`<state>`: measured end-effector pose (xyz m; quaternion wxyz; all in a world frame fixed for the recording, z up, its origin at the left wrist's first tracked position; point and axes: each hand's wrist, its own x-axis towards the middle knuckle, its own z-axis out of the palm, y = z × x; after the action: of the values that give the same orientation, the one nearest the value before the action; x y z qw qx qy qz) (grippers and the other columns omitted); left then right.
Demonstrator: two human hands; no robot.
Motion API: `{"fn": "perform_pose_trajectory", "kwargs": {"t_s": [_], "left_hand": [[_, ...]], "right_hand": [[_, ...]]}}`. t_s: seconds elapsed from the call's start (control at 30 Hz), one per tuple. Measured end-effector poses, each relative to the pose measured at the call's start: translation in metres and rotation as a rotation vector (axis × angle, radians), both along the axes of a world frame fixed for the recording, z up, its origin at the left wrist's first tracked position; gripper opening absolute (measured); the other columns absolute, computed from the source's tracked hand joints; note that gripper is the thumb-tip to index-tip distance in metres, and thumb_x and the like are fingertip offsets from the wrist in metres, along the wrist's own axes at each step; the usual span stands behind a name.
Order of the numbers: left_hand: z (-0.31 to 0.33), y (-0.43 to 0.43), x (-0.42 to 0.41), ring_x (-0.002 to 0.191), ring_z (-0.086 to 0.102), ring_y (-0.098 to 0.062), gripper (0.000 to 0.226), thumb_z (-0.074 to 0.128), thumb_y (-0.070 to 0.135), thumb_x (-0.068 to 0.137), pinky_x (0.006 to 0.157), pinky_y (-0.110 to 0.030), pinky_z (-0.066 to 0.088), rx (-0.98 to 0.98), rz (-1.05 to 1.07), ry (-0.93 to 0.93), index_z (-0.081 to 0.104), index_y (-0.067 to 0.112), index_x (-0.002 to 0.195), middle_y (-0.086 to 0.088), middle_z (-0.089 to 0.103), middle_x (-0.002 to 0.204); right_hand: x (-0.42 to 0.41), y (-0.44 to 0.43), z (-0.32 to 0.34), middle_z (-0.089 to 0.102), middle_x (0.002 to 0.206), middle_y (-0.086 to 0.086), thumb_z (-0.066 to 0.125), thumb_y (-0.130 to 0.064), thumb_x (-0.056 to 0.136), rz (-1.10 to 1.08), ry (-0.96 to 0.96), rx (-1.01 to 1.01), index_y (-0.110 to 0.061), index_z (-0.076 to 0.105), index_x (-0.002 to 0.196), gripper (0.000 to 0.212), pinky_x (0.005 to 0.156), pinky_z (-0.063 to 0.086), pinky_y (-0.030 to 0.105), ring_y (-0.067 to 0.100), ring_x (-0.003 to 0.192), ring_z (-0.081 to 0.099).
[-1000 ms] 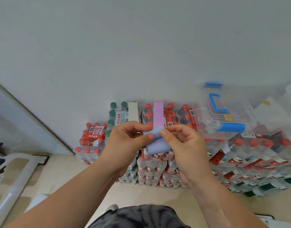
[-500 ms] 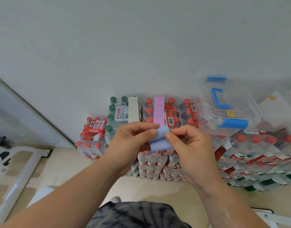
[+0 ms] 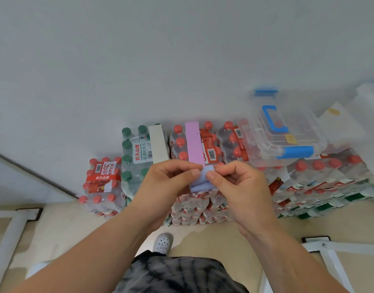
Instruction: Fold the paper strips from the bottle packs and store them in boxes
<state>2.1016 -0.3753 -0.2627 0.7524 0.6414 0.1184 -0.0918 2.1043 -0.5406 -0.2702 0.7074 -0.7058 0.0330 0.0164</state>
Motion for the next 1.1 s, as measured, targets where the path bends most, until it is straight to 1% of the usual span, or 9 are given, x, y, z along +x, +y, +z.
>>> {"fn": "perform_pose_trajectory", "kwargs": {"t_s": [0.17,0.3,0.37,0.5,0.63,0.77,0.9,1.03,1.1], "left_hand": [[-0.002,0.03,0.035,0.089,0.074,-0.037,0.015,0.069,-0.002,0.086,0.072,-0.037,0.062,-0.083,-0.105,0.059,0.076,0.005,0.098,-0.024,0.073,0.101],[-0.004,0.055,0.065,0.092,0.072,-0.042,0.016,0.073,-0.003,0.081,0.083,-0.051,0.06,-0.085,-0.138,0.024,0.074,0.0,0.097,-0.023,0.074,0.096],[-0.007,0.065,0.078,0.09,0.072,-0.04,0.014,0.076,-0.003,0.08,0.085,-0.054,0.059,-0.052,-0.169,0.01,0.075,0.004,0.092,-0.02,0.075,0.091],[-0.015,0.078,0.099,0.085,0.072,-0.038,0.021,0.08,-0.005,0.076,0.084,-0.056,0.059,-0.042,-0.241,0.001,0.078,0.014,0.086,-0.013,0.076,0.087],[-0.019,0.079,0.114,0.081,0.071,-0.035,0.035,0.075,-0.009,0.079,0.085,-0.055,0.058,-0.086,-0.339,0.04,0.079,0.021,0.097,-0.004,0.076,0.089],[-0.021,0.069,0.126,0.084,0.075,-0.034,0.022,0.07,-0.002,0.087,0.086,-0.047,0.06,-0.124,-0.476,0.056,0.077,0.01,0.104,-0.011,0.078,0.091],[-0.019,0.051,0.136,0.085,0.075,-0.031,0.028,0.069,-0.003,0.087,0.081,-0.039,0.061,-0.164,-0.597,0.038,0.072,0.006,0.113,-0.012,0.078,0.095],[-0.013,0.024,0.141,0.082,0.074,-0.034,0.036,0.065,-0.006,0.089,0.08,-0.043,0.062,-0.16,-0.735,-0.006,0.069,0.011,0.12,-0.009,0.073,0.084],[-0.011,0.007,0.144,0.083,0.073,-0.039,0.037,0.065,-0.006,0.089,0.081,-0.047,0.061,-0.115,-0.835,-0.014,0.068,0.012,0.122,-0.012,0.068,0.084]], "right_hand": [[0.022,0.027,0.001,0.079,0.094,-0.004,0.075,0.001,0.084,-0.082,0.062,-0.001,-0.011,0.07,0.081,0.013,0.073,0.058,0.022,0.014,0.087,0.076],[0.038,0.053,0.005,0.079,0.089,0.003,0.078,-0.011,0.083,-0.153,0.101,-0.028,-0.012,0.073,0.088,0.006,0.076,0.06,0.028,0.019,0.085,0.076],[0.046,0.067,0.007,0.078,0.086,0.009,0.077,-0.016,0.082,-0.18,0.122,0.006,-0.006,0.072,0.09,0.014,0.076,0.062,0.032,0.025,0.082,0.077],[0.058,0.083,0.006,0.078,0.082,0.011,0.076,-0.007,0.084,-0.257,0.131,-0.082,-0.005,0.071,0.085,0.006,0.072,0.06,0.028,0.028,0.079,0.077],[0.066,0.085,0.011,0.078,0.082,0.01,0.076,0.001,0.083,-0.304,0.153,-0.126,-0.009,0.069,0.086,0.012,0.07,0.056,0.026,0.025,0.08,0.077],[0.065,0.078,0.016,0.079,0.087,0.01,0.075,0.007,0.082,-0.335,0.157,-0.127,-0.011,0.067,0.09,0.021,0.076,0.058,0.028,0.022,0.083,0.076],[0.058,0.063,0.022,0.079,0.09,0.008,0.077,0.007,0.08,-0.478,0.148,-0.07,-0.009,0.068,0.094,0.023,0.073,0.059,0.026,0.023,0.082,0.075],[0.048,0.04,0.021,0.076,0.086,0.015,0.081,0.002,0.077,-0.587,0.13,-0.056,-0.006,0.074,0.087,0.015,0.076,0.063,0.04,0.037,0.083,0.073],[0.043,0.025,0.018,0.076,0.082,0.015,0.081,0.004,0.077,-0.59,0.128,-0.059,-0.007,0.074,0.083,0.014,0.077,0.063,0.04,0.037,0.082,0.073]]}}
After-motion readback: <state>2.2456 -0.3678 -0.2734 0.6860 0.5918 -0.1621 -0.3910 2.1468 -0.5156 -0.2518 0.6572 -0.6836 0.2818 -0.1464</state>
